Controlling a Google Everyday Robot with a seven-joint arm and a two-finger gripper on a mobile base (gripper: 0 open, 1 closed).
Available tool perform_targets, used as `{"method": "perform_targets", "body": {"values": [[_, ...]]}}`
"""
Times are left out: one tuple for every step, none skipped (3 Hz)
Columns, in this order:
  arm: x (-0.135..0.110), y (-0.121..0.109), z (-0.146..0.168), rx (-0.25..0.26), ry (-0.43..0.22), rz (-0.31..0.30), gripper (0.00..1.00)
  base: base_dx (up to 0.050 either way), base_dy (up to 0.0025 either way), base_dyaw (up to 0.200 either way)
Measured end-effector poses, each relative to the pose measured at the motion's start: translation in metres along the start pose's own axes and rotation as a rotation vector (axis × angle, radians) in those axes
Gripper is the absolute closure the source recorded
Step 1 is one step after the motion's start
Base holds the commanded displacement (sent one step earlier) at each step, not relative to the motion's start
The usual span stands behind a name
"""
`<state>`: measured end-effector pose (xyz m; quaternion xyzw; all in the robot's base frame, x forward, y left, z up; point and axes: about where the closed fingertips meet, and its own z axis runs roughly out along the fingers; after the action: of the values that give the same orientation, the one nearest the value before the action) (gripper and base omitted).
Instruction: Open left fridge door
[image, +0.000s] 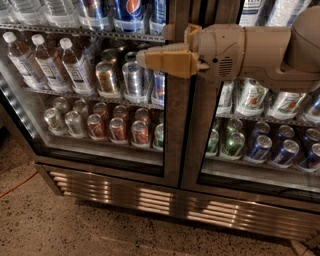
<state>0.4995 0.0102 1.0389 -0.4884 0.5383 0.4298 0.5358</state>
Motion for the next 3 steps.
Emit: {"method": "perform_targets", "body": {"values": [[0.0000,0.0000,0.0000,0.000,0.000,0.000,1.00,-0.029,0.00137,-0.101],[0.0000,0.0000,0.0000,0.000,0.000,0.000,1.00,-0.046,0.00028,-0.002],[0.0000,0.0000,0.0000,0.000,0.000,0.000,1.00,0.000,0.00000,0.000]]}}
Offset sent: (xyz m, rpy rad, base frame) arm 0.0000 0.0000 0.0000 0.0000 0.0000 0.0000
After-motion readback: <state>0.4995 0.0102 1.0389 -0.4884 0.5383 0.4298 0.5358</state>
